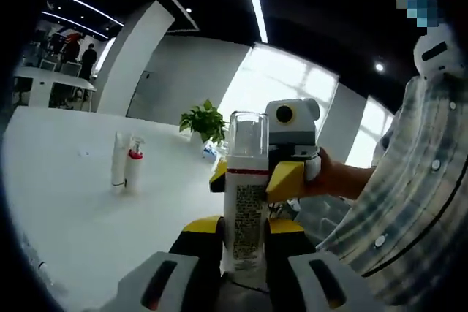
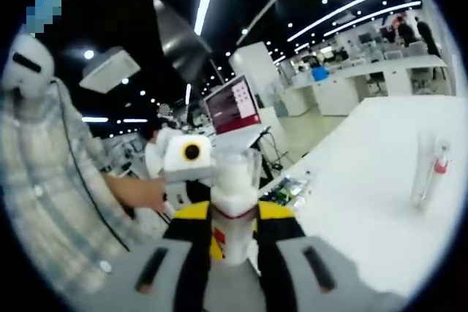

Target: Arrange the skincare products in the storage area until every visible bottle or jar stands upright without overlapping.

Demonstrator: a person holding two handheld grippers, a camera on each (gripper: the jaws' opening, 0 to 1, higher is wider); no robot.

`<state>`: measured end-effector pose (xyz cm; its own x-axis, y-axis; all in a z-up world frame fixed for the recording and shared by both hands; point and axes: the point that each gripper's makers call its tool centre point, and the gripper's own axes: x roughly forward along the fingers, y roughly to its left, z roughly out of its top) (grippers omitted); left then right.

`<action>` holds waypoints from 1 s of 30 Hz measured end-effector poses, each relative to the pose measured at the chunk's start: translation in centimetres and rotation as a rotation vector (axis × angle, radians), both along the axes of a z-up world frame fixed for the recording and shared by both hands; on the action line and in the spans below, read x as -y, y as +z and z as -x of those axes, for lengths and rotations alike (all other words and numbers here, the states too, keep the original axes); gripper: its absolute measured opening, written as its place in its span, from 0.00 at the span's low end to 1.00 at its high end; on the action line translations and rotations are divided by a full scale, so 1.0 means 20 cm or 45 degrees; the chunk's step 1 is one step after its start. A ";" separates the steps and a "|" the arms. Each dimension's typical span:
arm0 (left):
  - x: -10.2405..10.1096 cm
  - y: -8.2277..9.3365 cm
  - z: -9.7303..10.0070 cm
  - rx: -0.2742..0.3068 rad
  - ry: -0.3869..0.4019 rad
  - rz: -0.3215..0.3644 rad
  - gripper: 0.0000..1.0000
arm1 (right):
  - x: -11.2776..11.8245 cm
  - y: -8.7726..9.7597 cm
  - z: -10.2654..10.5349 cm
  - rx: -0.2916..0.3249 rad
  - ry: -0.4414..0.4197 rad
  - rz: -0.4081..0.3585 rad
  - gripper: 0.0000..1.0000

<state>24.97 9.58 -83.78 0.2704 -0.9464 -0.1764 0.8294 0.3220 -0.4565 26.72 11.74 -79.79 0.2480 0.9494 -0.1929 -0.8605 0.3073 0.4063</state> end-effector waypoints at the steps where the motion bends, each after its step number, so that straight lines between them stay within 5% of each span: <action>1: -0.01 -0.03 -0.01 -0.007 0.030 -0.051 0.22 | 0.01 -0.01 -0.02 0.017 -0.023 0.019 0.20; 7: -0.14 -0.24 -0.05 0.119 0.167 -0.450 0.40 | 0.06 -0.03 -0.12 0.085 -0.124 0.045 0.20; 11: -0.28 -0.33 -0.08 0.169 0.277 -0.614 0.42 | 0.11 -0.06 -0.20 0.119 -0.185 0.078 0.21; 15: -0.46 -0.43 -0.13 0.227 0.419 -0.780 0.58 | 0.15 -0.10 -0.28 0.154 -0.221 0.101 0.21; 19: -0.62 -0.48 -0.16 0.305 0.480 -0.944 0.60 | 0.17 -0.12 -0.36 0.207 -0.252 0.131 0.21; 24: -0.70 -0.57 -0.17 0.395 0.529 -1.043 0.61 | 0.21 -0.19 -0.50 0.226 -0.300 0.165 0.21; 28: -0.70 -0.62 -0.15 0.329 0.642 -0.932 0.56 | 0.26 -0.25 -0.65 0.236 -0.363 0.216 0.21; 30: -0.72 -0.68 -0.14 0.326 0.616 -1.043 0.55 | 0.29 -0.27 -0.71 0.243 -0.393 0.226 0.21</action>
<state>27.70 23.96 -97.46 0.7178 -0.3347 -0.6105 0.5675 0.7892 0.2347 40.97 5.94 -85.20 0.5636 0.7808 -0.2698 -0.7716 0.6142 0.1655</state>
